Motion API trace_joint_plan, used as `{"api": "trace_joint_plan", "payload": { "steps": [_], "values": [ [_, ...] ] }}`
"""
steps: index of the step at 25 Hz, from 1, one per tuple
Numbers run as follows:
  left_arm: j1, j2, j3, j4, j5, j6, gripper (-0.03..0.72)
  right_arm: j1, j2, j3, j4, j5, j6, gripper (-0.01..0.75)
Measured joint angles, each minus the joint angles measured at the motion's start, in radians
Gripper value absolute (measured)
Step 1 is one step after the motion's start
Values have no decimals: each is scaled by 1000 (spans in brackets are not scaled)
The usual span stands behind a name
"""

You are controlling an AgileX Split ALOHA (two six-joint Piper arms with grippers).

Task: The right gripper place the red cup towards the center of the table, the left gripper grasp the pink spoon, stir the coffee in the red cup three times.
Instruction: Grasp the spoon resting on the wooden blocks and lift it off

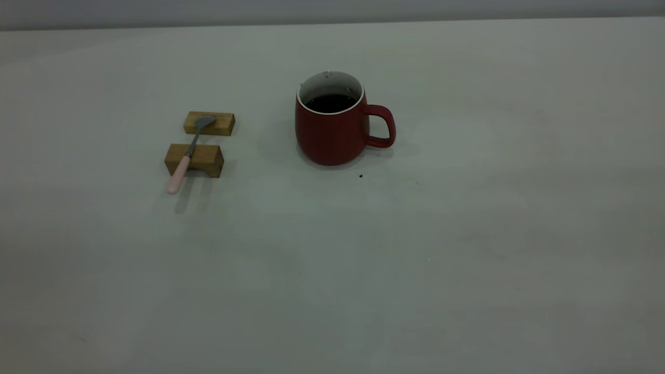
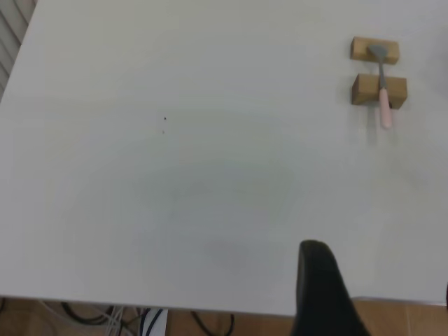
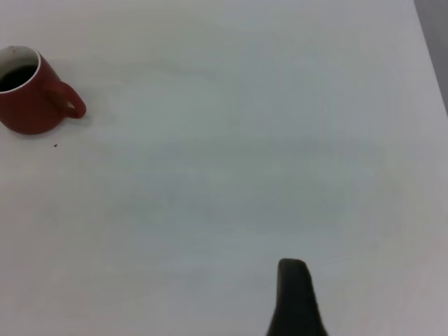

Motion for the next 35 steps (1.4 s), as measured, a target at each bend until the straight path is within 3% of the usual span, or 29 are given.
{"api": "trace_joint_plan", "payload": {
  "steps": [7, 17, 28, 35],
  "values": [
    [0, 456, -78, -7, -124, -4, 492, 0, 0, 0, 0, 0, 0, 591],
    [-6, 1154, -253, -173, -355, -5, 492, 0, 0, 0, 0, 0, 0, 591],
    [-178, 1742, -441, -176, -582, -61, 492, 0, 0, 0, 0, 1, 0, 591],
    [-194, 1971, -589, -176, -624, -79, 492, 0, 0, 0, 0, 2, 1, 591]
  ]
}}
